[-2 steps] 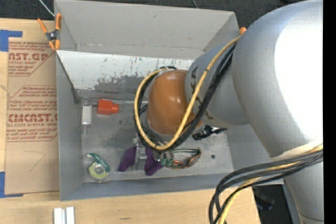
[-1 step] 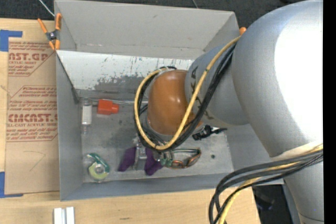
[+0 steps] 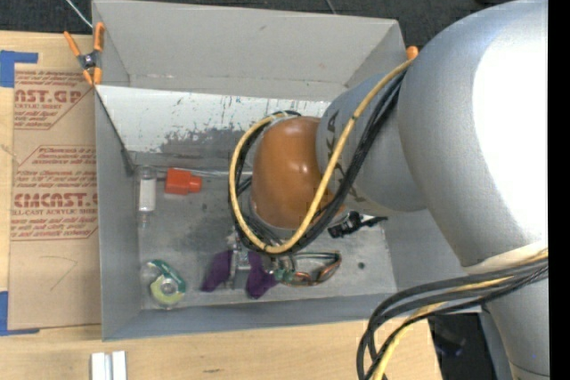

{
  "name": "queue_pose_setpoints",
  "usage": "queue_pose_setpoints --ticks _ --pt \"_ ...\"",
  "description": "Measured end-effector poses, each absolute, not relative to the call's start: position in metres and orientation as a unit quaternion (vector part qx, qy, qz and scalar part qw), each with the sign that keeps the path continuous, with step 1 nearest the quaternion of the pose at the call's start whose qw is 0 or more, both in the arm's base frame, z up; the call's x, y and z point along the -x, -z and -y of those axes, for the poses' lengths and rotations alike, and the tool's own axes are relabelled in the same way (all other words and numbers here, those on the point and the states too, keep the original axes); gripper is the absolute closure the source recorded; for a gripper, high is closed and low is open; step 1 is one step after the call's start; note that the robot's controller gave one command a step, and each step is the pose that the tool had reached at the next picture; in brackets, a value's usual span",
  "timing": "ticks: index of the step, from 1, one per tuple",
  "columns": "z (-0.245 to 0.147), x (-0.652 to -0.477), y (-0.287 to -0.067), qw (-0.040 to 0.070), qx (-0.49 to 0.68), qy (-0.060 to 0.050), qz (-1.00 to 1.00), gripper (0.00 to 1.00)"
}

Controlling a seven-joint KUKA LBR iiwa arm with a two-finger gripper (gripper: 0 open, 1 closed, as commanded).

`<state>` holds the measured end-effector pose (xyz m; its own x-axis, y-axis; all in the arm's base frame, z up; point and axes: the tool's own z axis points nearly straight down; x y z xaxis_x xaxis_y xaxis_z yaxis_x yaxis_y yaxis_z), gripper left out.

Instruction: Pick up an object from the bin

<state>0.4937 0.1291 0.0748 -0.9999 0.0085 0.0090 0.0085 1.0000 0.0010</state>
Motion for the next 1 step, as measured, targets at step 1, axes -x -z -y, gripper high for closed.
queue_pose_setpoints --ticks 1 --pt "-0.1288 -0.492 -0.0958 0.007 0.004 0.0 1.0 1.0"
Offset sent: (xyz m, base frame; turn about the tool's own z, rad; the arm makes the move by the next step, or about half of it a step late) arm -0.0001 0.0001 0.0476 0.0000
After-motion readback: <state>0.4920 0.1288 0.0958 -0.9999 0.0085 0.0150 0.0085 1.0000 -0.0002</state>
